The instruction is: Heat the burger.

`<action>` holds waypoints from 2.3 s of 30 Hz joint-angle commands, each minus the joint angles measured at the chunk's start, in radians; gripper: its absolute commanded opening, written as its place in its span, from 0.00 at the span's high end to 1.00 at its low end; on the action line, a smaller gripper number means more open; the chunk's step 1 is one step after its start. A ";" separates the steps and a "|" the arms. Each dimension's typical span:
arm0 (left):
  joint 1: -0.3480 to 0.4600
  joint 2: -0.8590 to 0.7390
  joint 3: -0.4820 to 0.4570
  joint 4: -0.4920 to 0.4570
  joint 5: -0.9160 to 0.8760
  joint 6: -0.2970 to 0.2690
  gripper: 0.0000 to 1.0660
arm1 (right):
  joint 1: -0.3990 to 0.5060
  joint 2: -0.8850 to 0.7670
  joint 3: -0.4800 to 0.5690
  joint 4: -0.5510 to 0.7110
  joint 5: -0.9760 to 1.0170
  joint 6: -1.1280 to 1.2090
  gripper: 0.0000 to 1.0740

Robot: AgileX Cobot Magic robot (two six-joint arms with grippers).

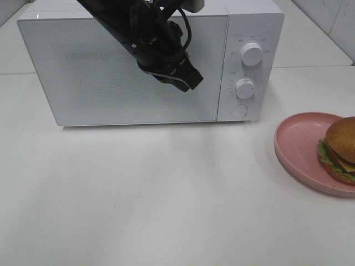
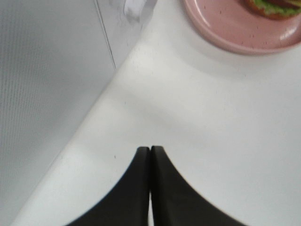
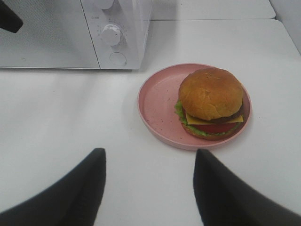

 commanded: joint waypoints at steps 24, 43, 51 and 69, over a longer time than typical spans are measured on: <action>0.049 -0.119 -0.001 0.360 0.488 -0.415 1.00 | -0.005 -0.016 0.002 -0.004 -0.012 0.000 0.49; 0.426 -0.445 0.352 0.342 0.488 -0.486 1.00 | -0.005 -0.016 0.002 -0.004 -0.012 0.000 0.49; 0.426 -0.733 0.598 0.395 0.477 -0.540 1.00 | -0.005 -0.016 0.002 -0.004 -0.012 0.000 0.49; 0.426 -1.621 0.999 0.283 0.326 -0.441 1.00 | -0.005 -0.016 0.002 -0.004 -0.013 0.000 0.49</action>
